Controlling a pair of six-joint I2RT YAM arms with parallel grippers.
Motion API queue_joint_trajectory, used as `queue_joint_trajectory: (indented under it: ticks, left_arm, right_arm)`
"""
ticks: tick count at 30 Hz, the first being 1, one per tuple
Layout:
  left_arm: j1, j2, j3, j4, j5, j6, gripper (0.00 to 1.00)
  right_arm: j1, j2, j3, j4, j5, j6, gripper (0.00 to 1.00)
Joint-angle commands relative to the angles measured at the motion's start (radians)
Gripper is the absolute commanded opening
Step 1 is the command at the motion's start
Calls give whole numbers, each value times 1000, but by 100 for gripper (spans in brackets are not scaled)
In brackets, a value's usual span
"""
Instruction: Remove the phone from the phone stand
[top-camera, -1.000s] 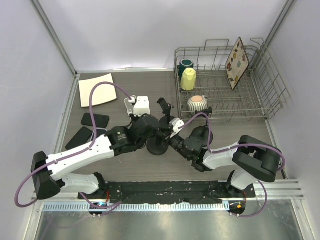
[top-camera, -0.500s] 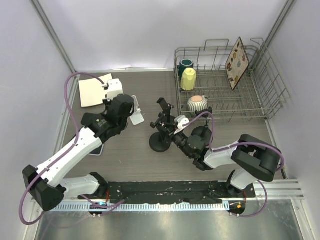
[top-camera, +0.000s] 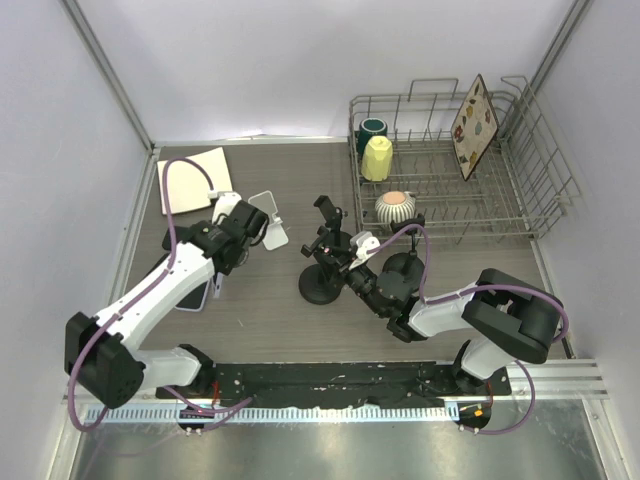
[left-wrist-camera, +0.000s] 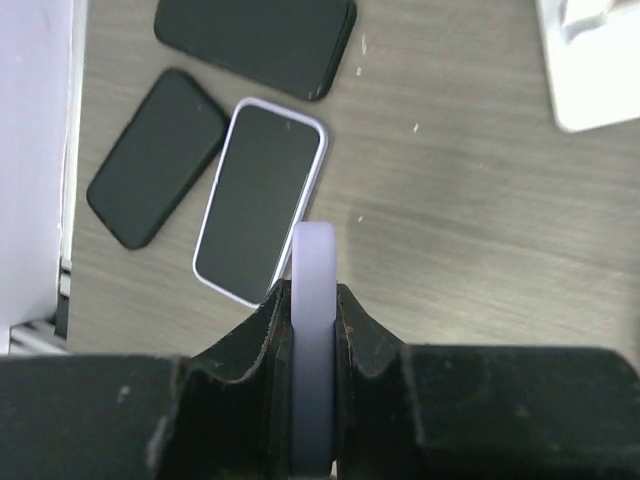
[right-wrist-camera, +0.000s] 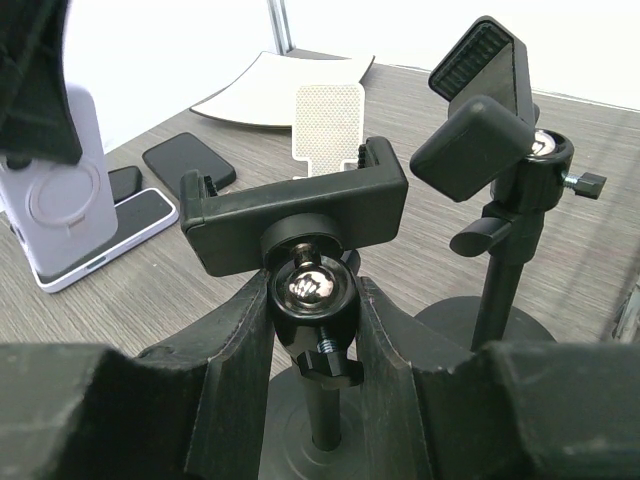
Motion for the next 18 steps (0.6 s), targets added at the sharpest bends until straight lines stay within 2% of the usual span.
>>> queue_joint_trajectory:
  ticks: [1, 7, 12, 18]
  left_arm:
    - [9, 67, -27, -47, -1, -47, 0]
    - [11, 177, -38, -59, -33, -99, 0]
    - [9, 329, -15, -77, -69, -150, 0]
    - [9, 432, 2, -76, -53, -166, 12]
  right_arm:
    - [-9, 16, -28, -32, 41, -20, 1]
    - [-9, 16, -32, -26, 41, -24, 1]
    - [-9, 20, -34, -16, 42, -24, 1]
    - [-9, 22, -38, -10, 47, -27, 1]
